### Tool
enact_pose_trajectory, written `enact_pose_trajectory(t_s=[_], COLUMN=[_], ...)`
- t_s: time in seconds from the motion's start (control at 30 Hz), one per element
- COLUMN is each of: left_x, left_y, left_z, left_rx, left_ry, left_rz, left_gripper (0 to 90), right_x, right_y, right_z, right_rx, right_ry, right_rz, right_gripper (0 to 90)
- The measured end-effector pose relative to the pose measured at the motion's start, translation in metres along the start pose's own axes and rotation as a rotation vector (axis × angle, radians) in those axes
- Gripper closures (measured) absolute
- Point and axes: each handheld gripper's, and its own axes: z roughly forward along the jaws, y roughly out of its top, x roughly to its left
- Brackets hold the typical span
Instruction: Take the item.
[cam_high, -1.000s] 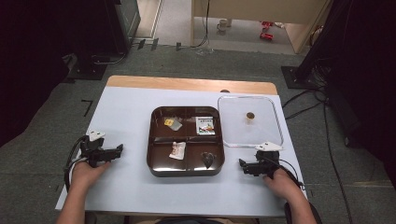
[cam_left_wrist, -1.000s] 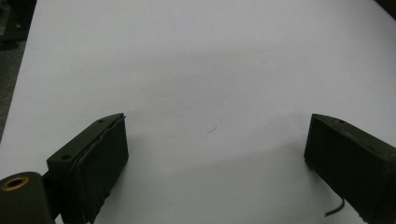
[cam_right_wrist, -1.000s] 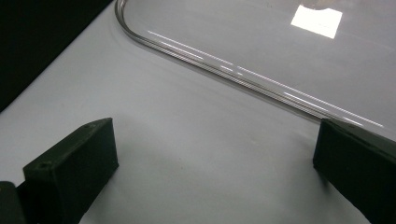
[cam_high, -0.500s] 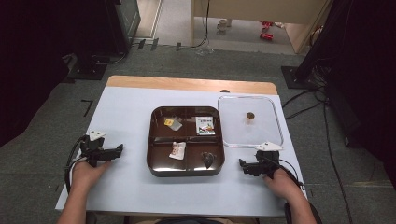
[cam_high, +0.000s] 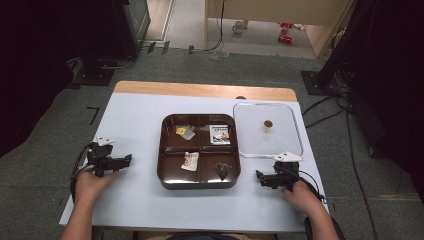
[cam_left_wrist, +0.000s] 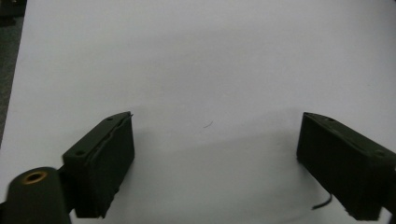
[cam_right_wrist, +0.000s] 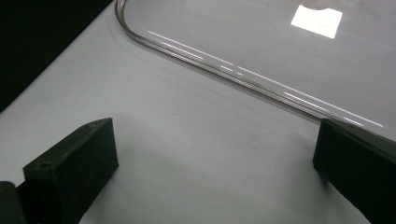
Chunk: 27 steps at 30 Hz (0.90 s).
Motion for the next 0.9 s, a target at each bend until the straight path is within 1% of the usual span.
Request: enact_pose_trajectory(t_s=[0.13, 0.17, 0.2, 0.23, 0.27, 0.3, 0.33, 0.37, 0.4, 0.47, 0.5, 0.53, 0.6, 0.63, 0.67, 0.73, 0.77, 0.83, 0.87, 0.9], left_x=[-0.002, -0.003, -0.003, -0.004, -0.004, -0.003, -0.003, -0.003, -0.002, -0.002, -0.002, -0.002, -0.002, 0.000, 0.000, 0.002, 0.002, 0.002, 0.000, 0.000], left_y=[0.002, 0.002, 0.003, 0.004, 0.004, 0.005, 0.006, 0.008, 0.008, 0.009, 0.011, 0.011, 0.012, 0.014, 0.014, 0.015, 0.017, 0.017, 0.018, 0.019], left_z=[-0.002, -0.003, -0.004, -0.004, -0.004, -0.005, -0.005, -0.006, -0.007, -0.007, -0.011, -0.011, -0.014, -0.015, -0.015, -0.015, -0.014, -0.015, -0.017, -0.018], left_rx=[0.011, 0.014, 0.018, 0.025, 0.025, 0.025, 0.020, 0.018, 0.020, 0.019, 0.003, 0.003, -0.012, -0.010, -0.010, 0.009, 0.018, 0.017, 0.002, -0.002], left_ry=[-0.007, -0.013, -0.017, -0.034, -0.034, -0.046, -0.060, -0.079, -0.081, -0.076, -0.071, -0.071, -0.068, -0.087, -0.087, -0.128, -0.156, -0.164, -0.165, -0.165], left_rz=[0.009, 0.013, 0.017, 0.011, 0.011, 0.001, 0.000, 0.000, 0.003, 0.006, 0.014, 0.014, 0.025, 0.026, 0.026, 0.003, -0.018, -0.020, -0.008, 0.003], left_gripper=[21.4, 21.4, 25.0, 27.0, 27.2, 27.2, 31.8, 31.7, 31.1, 31.2, 31.1, 31.0, 30.1, 29.9, 29.6, 29.7, 30.9, 30.8, 30.4, 30.1], right_x=[0.000, 0.000, 0.000, 0.000, 0.000, 0.000, 0.000, 0.000, 0.000, 0.000, 0.000, 0.000, 0.000, 0.000, 0.000, 0.000, 0.000, 0.000, 0.000, 0.000], right_y=[0.000, 0.000, 0.000, 0.000, 0.000, 0.000, 0.000, 0.000, 0.000, 0.000, 0.000, 0.000, 0.000, 0.000, 0.000, 0.000, 0.000, 0.000, 0.000, 0.000], right_z=[0.000, 0.000, 0.000, 0.000, 0.000, 0.000, 0.000, 0.000, 0.000, 0.000, 0.000, 0.000, 0.000, 0.000, 0.000, 0.000, 0.000, 0.000, 0.000, 0.000], right_rx=[0.000, 0.000, 0.000, 0.000, 0.000, 0.000, 0.000, 0.000, 0.000, 0.000, 0.000, 0.000, 0.000, 0.000, 0.000, 0.000, 0.000, 0.000, 0.000, 0.000], right_ry=[0.000, 0.000, 0.000, 0.000, 0.000, 0.000, 0.000, 0.000, 0.000, 0.000, 0.000, 0.000, 0.000, 0.000, 0.000, 0.000, 0.000, 0.000, 0.000, 0.000], right_rz=[0.000, 0.000, 0.000, 0.000, 0.000, 0.000, 0.000, 0.000, 0.000, 0.000, 0.000, 0.000, 0.000, 0.000, 0.000, 0.000, 0.000, 0.000, 0.000, 0.000], right_gripper=[0.0, 0.0, 0.0, 0.0, 0.0, 0.0, 0.0, 0.0, 0.0, 0.0, 0.0, 0.0, 0.0, 0.0, 0.0, 0.0, 0.0, 0.0, 0.0, 0.0])
